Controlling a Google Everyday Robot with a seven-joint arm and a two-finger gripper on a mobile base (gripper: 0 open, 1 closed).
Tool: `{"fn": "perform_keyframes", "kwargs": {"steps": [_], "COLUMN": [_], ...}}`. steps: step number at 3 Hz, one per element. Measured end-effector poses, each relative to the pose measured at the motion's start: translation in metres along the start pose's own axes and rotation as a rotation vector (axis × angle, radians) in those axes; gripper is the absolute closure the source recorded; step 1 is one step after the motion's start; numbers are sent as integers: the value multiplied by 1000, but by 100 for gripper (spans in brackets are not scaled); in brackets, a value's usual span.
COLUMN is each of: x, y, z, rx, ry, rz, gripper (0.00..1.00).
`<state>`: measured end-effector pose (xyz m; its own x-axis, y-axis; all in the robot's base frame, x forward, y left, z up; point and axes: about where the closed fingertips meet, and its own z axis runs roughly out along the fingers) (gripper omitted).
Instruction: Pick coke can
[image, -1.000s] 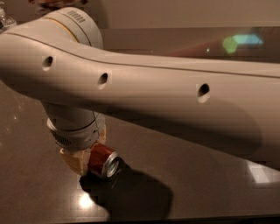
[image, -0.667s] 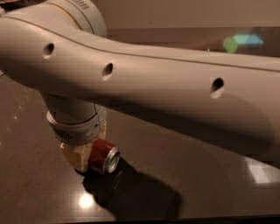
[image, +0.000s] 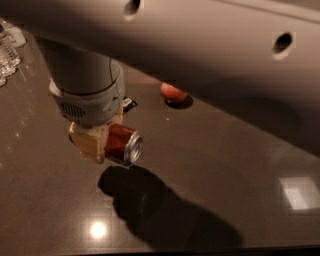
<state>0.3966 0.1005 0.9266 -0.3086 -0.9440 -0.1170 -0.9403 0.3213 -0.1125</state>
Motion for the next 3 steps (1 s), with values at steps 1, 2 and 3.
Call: {"fn": "perform_keyframes", "kwargs": {"steps": [1,2,3], "x": [-1,-4,-9], "y": [-24,-44,-40], "z": [-32,-69,-79], "rx": [34,89,110], "ry": [-30,-105,-140], "rz": [-19,-18,-24], "gripper": [100,100,100]}}
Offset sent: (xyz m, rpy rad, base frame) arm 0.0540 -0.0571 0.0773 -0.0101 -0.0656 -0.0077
